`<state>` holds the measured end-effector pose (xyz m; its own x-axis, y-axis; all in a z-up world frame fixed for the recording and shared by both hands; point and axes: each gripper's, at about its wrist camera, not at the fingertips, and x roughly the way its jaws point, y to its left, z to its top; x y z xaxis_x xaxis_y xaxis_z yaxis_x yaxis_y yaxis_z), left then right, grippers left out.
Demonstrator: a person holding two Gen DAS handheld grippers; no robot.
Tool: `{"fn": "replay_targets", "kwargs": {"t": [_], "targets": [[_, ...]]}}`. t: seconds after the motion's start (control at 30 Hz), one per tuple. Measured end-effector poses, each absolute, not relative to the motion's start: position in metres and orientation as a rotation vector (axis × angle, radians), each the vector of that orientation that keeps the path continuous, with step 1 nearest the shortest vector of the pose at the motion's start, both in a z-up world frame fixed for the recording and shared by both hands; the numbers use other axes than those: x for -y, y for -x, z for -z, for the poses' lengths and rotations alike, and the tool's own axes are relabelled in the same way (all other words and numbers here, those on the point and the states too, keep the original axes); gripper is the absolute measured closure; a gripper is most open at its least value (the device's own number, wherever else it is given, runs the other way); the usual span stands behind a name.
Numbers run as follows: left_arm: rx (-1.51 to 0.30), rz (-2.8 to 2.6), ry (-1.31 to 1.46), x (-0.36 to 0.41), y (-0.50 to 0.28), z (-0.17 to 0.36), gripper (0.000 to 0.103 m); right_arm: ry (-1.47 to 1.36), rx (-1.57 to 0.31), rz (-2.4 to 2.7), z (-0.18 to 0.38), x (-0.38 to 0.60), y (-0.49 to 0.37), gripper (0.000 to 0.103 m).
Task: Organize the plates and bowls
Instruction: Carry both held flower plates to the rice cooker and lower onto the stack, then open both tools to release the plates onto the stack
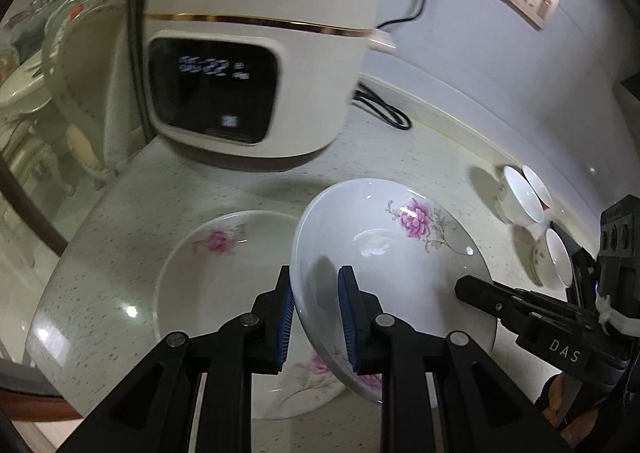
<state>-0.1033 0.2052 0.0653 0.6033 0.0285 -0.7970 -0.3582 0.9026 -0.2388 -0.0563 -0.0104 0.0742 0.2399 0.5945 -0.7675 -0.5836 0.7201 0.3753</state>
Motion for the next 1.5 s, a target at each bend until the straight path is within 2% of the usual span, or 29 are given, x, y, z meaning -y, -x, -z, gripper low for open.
{"fn": "replay_targets", "kwargs": {"t": [0.67,1.17,1.37,1.5], "targets": [[-0.887,-0.355,0.478,-0.242,0.141,-0.057,0.081,0.128,-1.067,-0.918,-0.065,-0.049,0.067,0.085],[-0.957,-0.431,0.465,-0.251,0.138,-0.037,0.081,0.205,-1.103,-0.924,-0.047,-0.07,0.071,0.084],[-0.962,-0.456,0.437,-0.248,0.136,-0.037,0.078,0.222,-1.115,-0.919,-0.046,-0.075,0.071,0.083],[-0.96,-0.48,0.385,-0.243,0.135,-0.04,0.076,0.227,-1.121,-0.918,-0.043,-0.078,0.07,0.078]]}}
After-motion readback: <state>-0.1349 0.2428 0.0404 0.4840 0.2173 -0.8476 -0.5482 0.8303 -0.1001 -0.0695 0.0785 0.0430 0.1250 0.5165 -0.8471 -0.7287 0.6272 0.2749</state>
